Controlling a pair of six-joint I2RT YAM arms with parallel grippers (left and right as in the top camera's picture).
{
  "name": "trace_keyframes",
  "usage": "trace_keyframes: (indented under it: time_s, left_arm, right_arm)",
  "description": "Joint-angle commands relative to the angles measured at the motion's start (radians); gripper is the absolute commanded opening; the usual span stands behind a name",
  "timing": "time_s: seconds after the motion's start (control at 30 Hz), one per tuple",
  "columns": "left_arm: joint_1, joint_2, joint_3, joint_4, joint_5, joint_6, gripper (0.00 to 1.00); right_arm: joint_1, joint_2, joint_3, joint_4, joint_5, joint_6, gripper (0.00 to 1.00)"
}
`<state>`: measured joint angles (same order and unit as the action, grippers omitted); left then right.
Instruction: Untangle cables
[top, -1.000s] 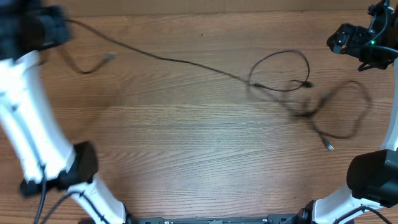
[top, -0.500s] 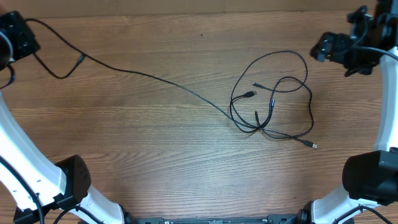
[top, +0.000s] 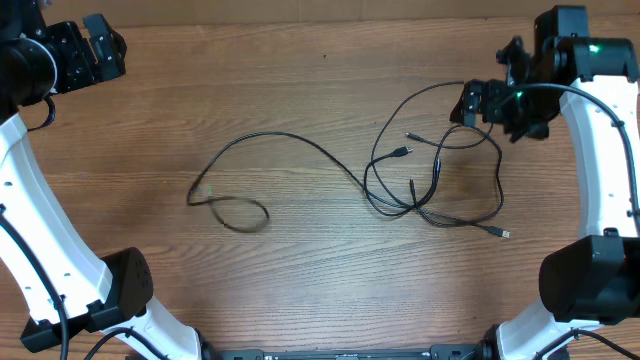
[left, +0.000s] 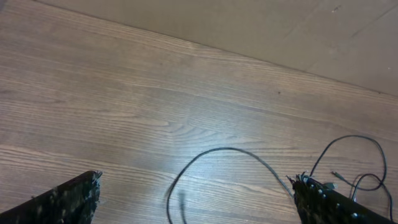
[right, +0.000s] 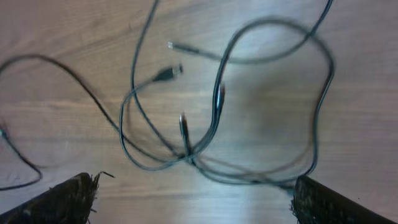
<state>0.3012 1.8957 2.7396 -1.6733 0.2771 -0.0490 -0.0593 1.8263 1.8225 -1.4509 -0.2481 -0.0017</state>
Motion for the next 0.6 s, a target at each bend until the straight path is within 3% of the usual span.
trace_keyframes:
  time_s: [0.0,0.17,0.27,0.43,0.57]
  left_arm:
    - [-0.031,-0.002,-0.004,-0.004,0.012,0.021,0.99]
    - [-0.101,-0.002,-0.004,-0.016,0.011,0.052,1.00]
    - [-0.175,-0.002,-0.004,-0.016,-0.026,0.054,1.00]
    - [-0.280,-0.002,-0.004,-0.016,-0.113,0.053,1.00]
    - [-0.330,-0.002,-0.004,-0.016,-0.132,0.050,1.00]
  right_arm:
    - [0.027,-0.003,-0.072,-0.005,-0.008,0.026,1.00]
    - [0.070,-0.003,-0.216,0.072,-0.007,0.027,1.00]
    - [0.107,-0.003,-0.342,0.213,-0.006,0.078,1.00]
    - [0.109,-0.003,-0.459,0.432,0.104,0.391,1.00]
    - [0.109,0.002,-0.491,0.539,0.125,0.534,1.00]
